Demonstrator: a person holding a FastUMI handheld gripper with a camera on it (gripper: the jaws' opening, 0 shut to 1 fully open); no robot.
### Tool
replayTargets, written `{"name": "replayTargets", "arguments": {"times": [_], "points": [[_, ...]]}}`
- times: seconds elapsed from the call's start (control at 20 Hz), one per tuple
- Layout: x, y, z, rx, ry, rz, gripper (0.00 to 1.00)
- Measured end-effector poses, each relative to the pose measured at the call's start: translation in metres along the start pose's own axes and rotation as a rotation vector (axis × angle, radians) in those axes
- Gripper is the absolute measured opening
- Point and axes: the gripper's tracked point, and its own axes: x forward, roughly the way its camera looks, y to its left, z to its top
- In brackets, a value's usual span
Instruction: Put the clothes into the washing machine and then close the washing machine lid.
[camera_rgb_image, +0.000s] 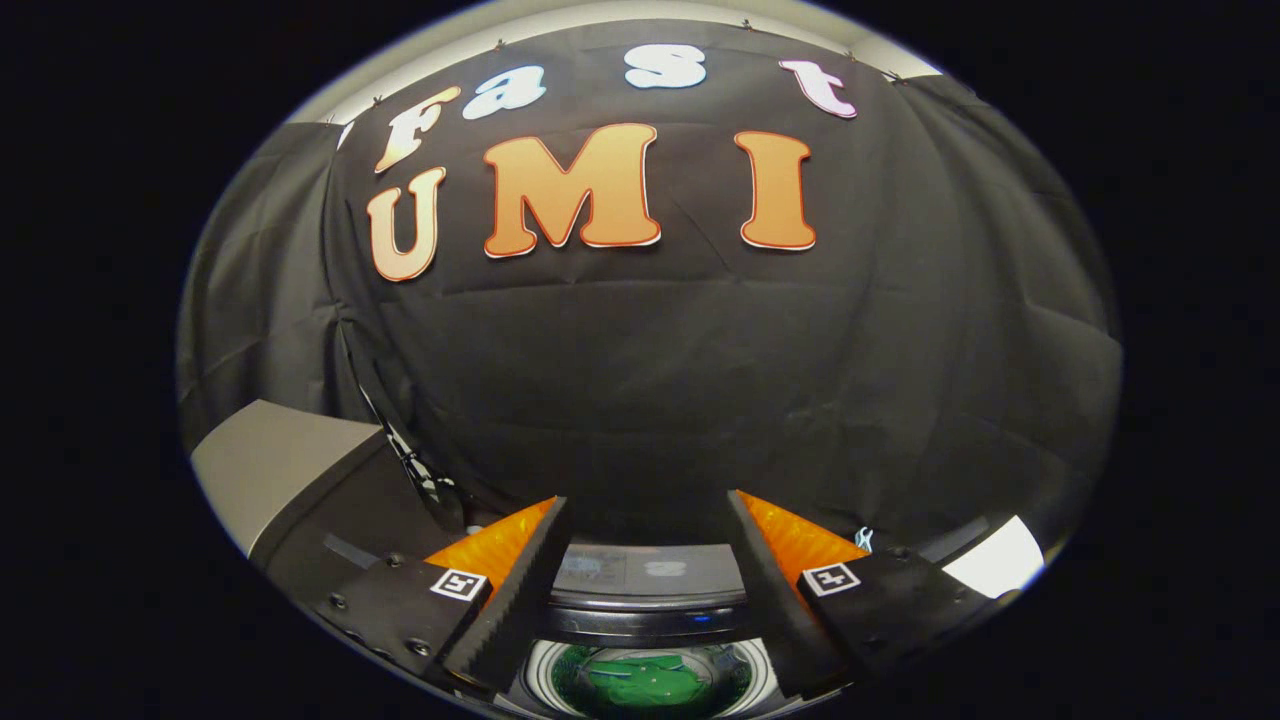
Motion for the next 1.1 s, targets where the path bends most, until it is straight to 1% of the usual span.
{"name": "replayTargets", "arguments": {"times": [0.25, 0.35, 0.5, 0.6, 0.75, 0.9, 1.1], "points": [[-0.018, 0.001, -0.028, 0.010, 0.062, 0.021, 0.99], [-0.024, -0.001, -0.052, 0.021, 0.114, 0.018, 0.99], [-0.030, -0.004, -0.091, 0.074, 0.187, 0.018, 1.00], [-0.033, -0.007, -0.105, 0.096, 0.211, 0.009, 1.00], [-0.037, -0.009, -0.104, 0.096, 0.202, -0.006, 1.00], [-0.044, -0.011, -0.089, 0.074, 0.174, -0.010, 1.00], [-0.067, -0.009, -0.040, 0.086, 0.079, -0.011, 1.00]]}}
